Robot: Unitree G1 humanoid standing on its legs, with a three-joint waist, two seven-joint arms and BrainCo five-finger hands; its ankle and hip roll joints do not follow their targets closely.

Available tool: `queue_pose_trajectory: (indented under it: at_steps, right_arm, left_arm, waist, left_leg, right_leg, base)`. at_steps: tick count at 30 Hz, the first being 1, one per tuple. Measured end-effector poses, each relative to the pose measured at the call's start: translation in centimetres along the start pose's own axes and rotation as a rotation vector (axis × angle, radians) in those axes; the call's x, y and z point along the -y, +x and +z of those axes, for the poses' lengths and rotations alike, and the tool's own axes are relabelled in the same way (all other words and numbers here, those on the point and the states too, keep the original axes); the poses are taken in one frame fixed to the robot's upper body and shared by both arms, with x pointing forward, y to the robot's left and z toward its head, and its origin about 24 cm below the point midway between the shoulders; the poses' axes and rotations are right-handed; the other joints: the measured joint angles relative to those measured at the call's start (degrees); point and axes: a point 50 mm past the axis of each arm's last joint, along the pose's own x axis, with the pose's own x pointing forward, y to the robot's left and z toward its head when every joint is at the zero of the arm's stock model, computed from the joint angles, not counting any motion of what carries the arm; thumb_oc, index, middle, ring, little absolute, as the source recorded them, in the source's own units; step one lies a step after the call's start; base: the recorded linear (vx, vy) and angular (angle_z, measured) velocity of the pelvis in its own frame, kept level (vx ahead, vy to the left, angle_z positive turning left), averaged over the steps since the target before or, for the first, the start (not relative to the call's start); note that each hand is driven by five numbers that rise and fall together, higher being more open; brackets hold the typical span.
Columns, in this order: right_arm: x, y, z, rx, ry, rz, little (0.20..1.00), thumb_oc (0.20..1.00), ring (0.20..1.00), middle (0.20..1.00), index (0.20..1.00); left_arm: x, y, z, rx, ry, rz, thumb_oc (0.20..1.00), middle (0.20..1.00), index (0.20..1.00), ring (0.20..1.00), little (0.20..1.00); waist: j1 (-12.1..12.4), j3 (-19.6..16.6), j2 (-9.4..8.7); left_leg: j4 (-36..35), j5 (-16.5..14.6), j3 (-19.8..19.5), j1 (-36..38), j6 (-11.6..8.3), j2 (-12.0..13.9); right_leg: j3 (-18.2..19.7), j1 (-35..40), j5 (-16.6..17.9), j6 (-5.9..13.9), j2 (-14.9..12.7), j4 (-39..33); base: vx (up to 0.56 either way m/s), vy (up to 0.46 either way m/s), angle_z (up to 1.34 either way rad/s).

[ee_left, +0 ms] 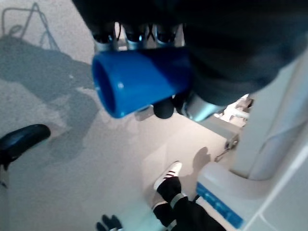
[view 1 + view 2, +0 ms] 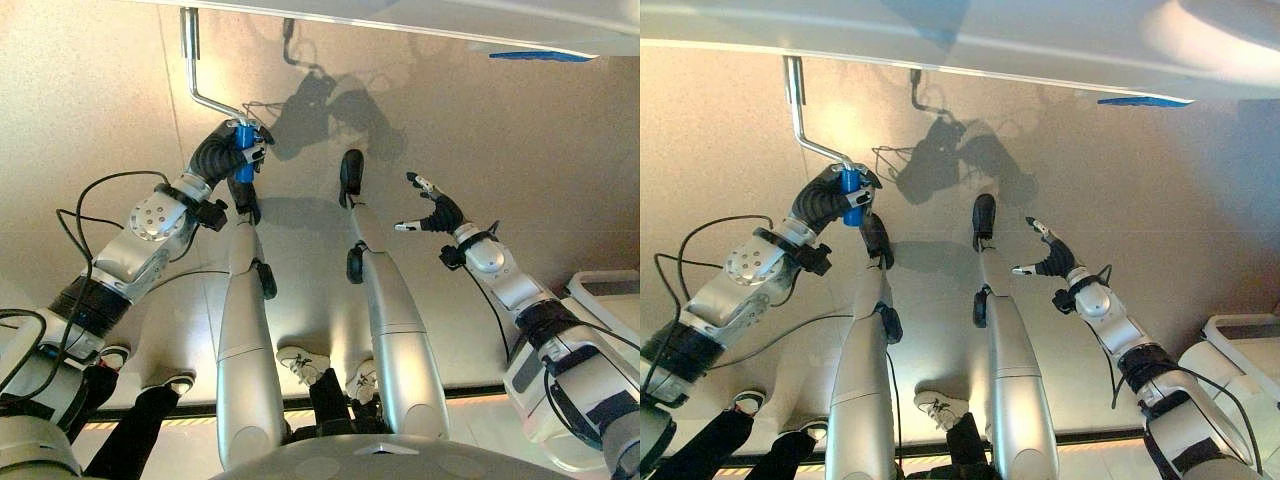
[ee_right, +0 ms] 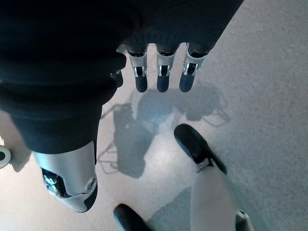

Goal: Raise the hospital bed

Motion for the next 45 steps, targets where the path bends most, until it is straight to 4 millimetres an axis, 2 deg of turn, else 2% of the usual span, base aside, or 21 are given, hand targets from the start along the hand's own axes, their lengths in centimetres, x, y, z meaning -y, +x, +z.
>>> queue_pose_trajectory:
  at_steps: [10, 13, 21, 31, 37, 42, 45]
  right_arm:
    - [0.9, -0.4, 0.1, 0.013, -0.007, -0.015, 1.0, 1.0, 1.0, 1.0, 1.0]
    - [1.3, -0.7, -0.2, 0.002, -0.013, -0.025, 1.0, 1.0, 1.0, 1.0, 1.0]
    - [0.8, -1.4, -0.8, -0.016, -0.005, -0.006, 1.0, 1.0, 1.0, 1.0, 1.0]
    - [1.0, -1.4, -0.3, 0.012, -0.014, -0.006, 1.0, 1.0, 1.0, 1.0, 1.0]
    - [1.8, -1.4, -0.3, 0.011, -0.012, -0.037, 1.0, 1.0, 1.0, 1.0, 1.0]
    - [2.0, -1.4, -0.4, 0.008, -0.024, -0.042, 1.0, 1.0, 1.0, 1.0, 1.0]
    - [2.2, -1.3, -0.2, 0.013, -0.028, -0.05, 1.0, 1.0, 1.0, 1.0, 1.0]
  left_arm:
    - [-1.2, -2.1, 0.7, 0.029, 0.007, 0.026, 0.2, 0.2, 0.2, 0.2, 0.2]
    - [-1.7, -2.4, 0.9, 0.039, 0.011, 0.042, 0.2, 0.2, 0.2, 0.2, 0.2]
    - [-5.7, -5.0, 0.7, -0.003, 0.041, 0.24, 0.2, 0.2, 0.2, 0.2, 0.2]
    - [-6.1, -5.2, 0.0, -0.026, 0.037, 0.282, 0.2, 0.2, 0.2, 0.2, 0.2]
    - [-5.6, -5.2, -0.9, -0.036, 0.008, 0.315, 0.2, 0.2, 0.2, 0.2, 0.2]
    - [-5.6, -4.7, -1.8, -0.045, -0.021, 0.351, 0.2, 0.2, 0.2, 0.2, 0.2]
    - [-5.8, -3.7, -2.8, -0.067, -0.03, 0.404, 0.2, 0.2, 0.2, 0.2, 0.2]
  waist:
    - [0.7, 0.2, 0.3]
    - [1.7, 0.2, 0.38]
    - [2.2, 0.2, 0.44]
    - [2.2, 0.3, 0.49]
    - [2.8, 0.3, 0.51]
    - [3.3, 0.3, 0.51]
    - [3.2, 0.3, 0.51]
  left_leg:
    - [0.0, 0.2, -0.2, 0.2, -0.12, 0.0]
    - [0.0, 0.2, -0.3, 0.4, -0.15, 0.0]
    - [-0.1, 0.3, -0.5, 0.5, -0.11, -0.2]
    - [-0.2, 0.3, -0.6, 0.5, -0.03, -0.3]
    - [-0.2, 0.3, -0.6, 0.4, -0.02, -0.4]
    - [-0.2, 0.3, -0.7, 0.2, -0.01, -0.4]
    - [-0.2, 0.4, -0.7, -0.5, 0.08, -0.5]
  right_leg:
    - [-0.1, 0.0, -0.2, -0.32, 0.0, 0.7]
    - [-0.1, 0.0, -0.3, -0.39, 0.0, 1.0]
    - [-0.3, 0.1, -0.6, -0.28, -0.3, 1.3]
    - [-0.4, 0.1, -0.7, -0.22, -0.5, 1.4]
    - [-0.4, 0.1, -0.7, -0.22, -0.5, 1.4]
    - [-0.5, 0.0, -0.7, -0.21, -0.6, 1.2]
    - [-0.5, -0.6, -0.7, -0.19, -0.6, 1.2]
  base:
    - [0.0, 0.0, 0.0]
    - [0.0, 0.0, 0.0]
    - [0.0, 0.0, 0.0]
    - [0.0, 0.003, 0.0]
    - [0.0, 0.005, 0.0]
    - [0.0, 0.007, 0.01]
    - [0.0, 0.012, 0.02]
